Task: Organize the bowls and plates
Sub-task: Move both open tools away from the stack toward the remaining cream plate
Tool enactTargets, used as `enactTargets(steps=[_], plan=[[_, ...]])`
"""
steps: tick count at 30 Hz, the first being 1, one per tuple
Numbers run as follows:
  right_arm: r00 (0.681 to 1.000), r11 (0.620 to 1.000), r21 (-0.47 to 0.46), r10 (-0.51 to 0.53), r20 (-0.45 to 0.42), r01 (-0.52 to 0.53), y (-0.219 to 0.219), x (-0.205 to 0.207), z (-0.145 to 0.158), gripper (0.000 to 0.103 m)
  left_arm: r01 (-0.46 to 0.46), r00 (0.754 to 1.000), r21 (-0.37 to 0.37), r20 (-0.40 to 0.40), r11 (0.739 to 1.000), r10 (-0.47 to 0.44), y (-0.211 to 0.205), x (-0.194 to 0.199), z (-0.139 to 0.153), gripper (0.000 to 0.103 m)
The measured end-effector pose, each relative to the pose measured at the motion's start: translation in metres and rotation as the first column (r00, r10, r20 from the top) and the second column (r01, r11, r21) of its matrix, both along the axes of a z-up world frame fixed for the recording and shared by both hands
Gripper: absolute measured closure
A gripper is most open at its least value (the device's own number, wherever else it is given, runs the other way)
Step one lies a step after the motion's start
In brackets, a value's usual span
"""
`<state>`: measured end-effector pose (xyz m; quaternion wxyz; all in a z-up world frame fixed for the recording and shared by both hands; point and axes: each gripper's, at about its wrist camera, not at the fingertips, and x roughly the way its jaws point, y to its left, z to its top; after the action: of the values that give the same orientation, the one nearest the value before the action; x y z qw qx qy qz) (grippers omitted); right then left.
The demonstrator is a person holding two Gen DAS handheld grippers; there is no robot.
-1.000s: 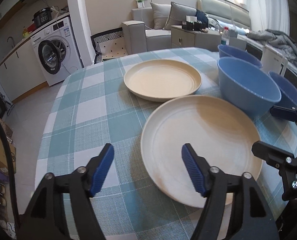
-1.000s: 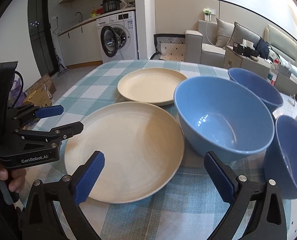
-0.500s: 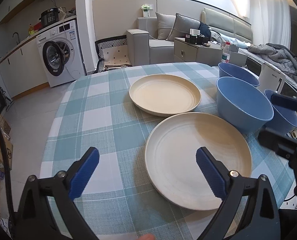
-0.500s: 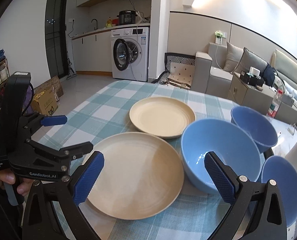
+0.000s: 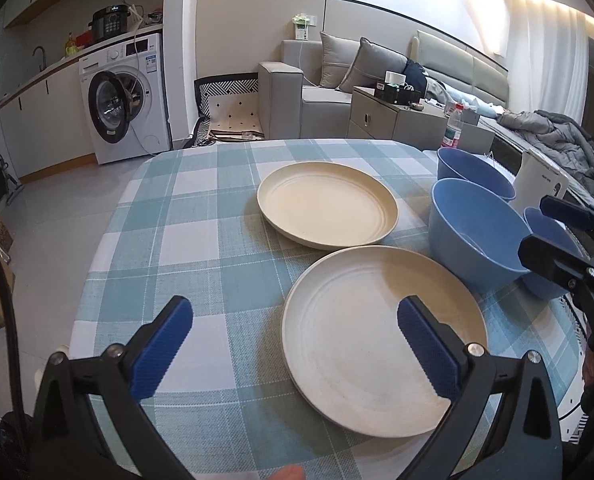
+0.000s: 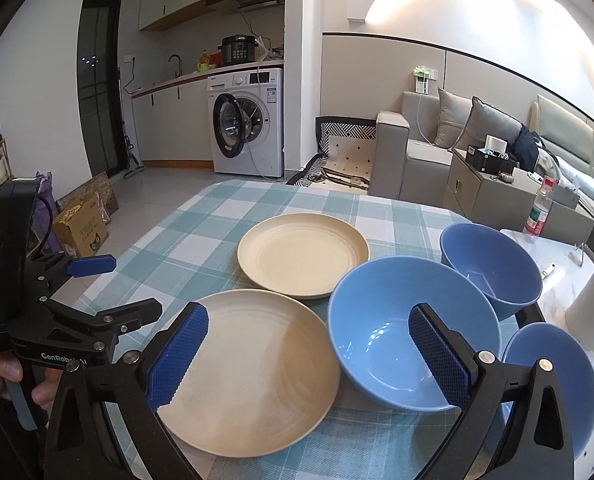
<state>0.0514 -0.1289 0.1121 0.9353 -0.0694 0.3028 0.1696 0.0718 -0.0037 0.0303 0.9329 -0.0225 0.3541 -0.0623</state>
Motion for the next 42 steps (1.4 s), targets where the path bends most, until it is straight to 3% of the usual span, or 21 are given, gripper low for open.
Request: enactTargets(steps=[10,42], plan=[[1.000,0.999,0.035,0.009,0.007,-0.010,-0.001,0.014,0.005,0.001,-0.038,0.999,-0.034,-0.023,0.999,0.037,0.007,0.018,-0.002,0.000],[0.999,0.997,0.074,0.001,-0.033,0.001,-0.013,0.084,0.013,0.001,-0.056,0.998,-0.009,-0.041,0.998,0.055,-0.002,0.077,0.004,0.000]])
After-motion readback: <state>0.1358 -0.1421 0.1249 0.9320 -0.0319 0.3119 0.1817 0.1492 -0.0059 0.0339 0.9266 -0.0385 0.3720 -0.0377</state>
